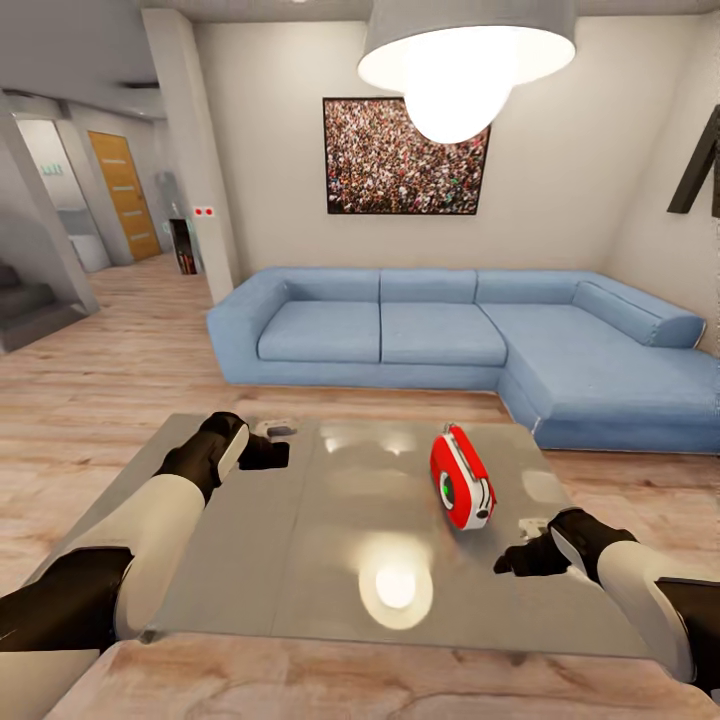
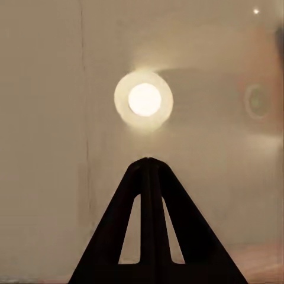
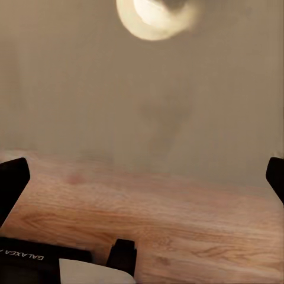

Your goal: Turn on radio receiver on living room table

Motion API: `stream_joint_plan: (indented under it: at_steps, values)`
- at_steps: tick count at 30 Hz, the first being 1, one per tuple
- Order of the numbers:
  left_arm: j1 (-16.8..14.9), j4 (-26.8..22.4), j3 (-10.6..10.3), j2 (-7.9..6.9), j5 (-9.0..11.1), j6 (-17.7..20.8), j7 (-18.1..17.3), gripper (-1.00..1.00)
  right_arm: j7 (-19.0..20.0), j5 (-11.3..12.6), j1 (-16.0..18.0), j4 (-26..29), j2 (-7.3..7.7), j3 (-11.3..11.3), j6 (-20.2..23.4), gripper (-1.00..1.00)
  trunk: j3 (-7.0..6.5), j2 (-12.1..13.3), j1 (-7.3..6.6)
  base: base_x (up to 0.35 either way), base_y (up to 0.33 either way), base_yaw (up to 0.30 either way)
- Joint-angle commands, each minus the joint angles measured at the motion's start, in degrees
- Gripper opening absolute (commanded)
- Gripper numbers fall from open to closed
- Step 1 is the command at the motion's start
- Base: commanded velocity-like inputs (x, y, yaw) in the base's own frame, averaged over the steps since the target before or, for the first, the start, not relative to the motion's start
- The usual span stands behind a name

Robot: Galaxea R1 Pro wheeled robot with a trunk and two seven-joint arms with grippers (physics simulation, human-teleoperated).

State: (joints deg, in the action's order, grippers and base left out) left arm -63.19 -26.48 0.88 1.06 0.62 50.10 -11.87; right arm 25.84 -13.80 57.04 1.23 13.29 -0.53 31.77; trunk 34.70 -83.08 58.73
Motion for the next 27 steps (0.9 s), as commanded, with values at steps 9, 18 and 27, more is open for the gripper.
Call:
stream_joint_plan:
  at_steps: [9,18,27]
  values:
    - [0.00,0.01,0.00,0.00,0.00,0.00,0.00,-1.00,0.00,0.00,0.00,0.00,-0.01,0.01,-0.02,1.00,0.00,0.00,0.00,-0.252,0.000,0.000]
    - [0.08,0.02,0.00,0.00,0.00,0.00,0.00,-1.00,0.00,0.00,0.00,0.00,0.00,0.00,-0.04,1.00,0.00,0.00,0.00,-0.022,0.000,0.000]
    - [0.48,0.02,0.00,0.00,0.00,0.00,0.00,-1.00,0.00,0.00,0.00,0.00,0.06,0.00,-0.06,1.00,0.00,0.00,0.00,0.000,0.000,0.000]
